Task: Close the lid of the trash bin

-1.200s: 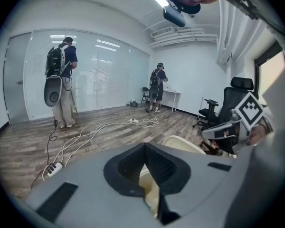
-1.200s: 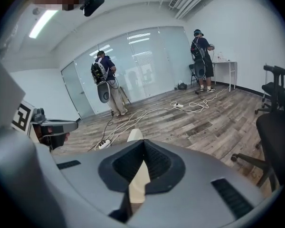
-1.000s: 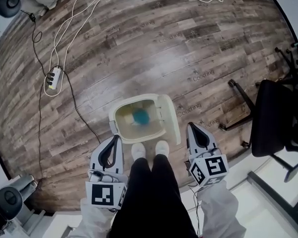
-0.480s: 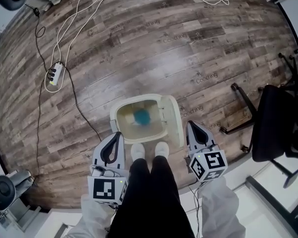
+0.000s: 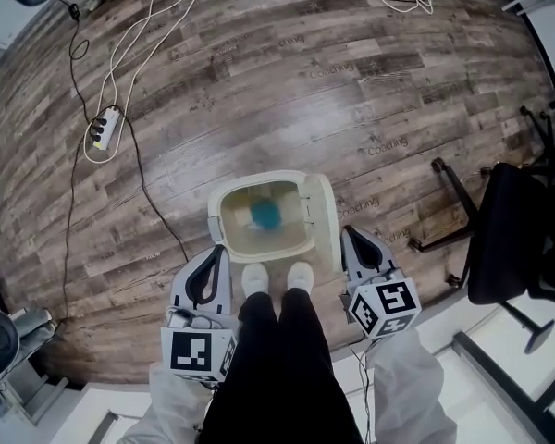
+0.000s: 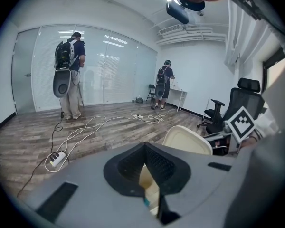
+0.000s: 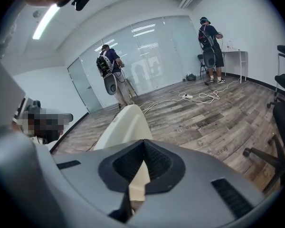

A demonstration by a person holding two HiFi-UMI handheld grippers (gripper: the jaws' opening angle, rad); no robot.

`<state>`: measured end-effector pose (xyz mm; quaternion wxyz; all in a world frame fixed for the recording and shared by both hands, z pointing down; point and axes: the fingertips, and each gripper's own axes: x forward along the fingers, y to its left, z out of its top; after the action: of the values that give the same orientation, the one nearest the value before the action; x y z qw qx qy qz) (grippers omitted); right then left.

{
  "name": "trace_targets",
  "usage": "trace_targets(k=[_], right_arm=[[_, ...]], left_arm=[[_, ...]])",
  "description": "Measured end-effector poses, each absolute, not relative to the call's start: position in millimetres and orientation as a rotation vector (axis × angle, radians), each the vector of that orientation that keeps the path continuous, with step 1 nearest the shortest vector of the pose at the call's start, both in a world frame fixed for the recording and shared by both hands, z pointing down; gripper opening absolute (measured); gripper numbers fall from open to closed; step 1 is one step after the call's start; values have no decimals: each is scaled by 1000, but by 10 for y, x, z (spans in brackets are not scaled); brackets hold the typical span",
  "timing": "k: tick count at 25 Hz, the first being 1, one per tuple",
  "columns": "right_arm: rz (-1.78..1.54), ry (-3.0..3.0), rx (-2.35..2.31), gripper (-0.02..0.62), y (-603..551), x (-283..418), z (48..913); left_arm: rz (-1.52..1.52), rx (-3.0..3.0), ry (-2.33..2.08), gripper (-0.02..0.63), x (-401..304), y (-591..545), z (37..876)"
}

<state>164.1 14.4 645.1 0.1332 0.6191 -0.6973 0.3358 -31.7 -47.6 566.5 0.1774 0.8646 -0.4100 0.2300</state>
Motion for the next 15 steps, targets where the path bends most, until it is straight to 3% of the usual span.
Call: trace_targets(k=[15], right_arm=[[1028,-2072,1652,24,-84,889,6581]], left_arm=[[627,2375,-1241,5,-911,-564,5696]])
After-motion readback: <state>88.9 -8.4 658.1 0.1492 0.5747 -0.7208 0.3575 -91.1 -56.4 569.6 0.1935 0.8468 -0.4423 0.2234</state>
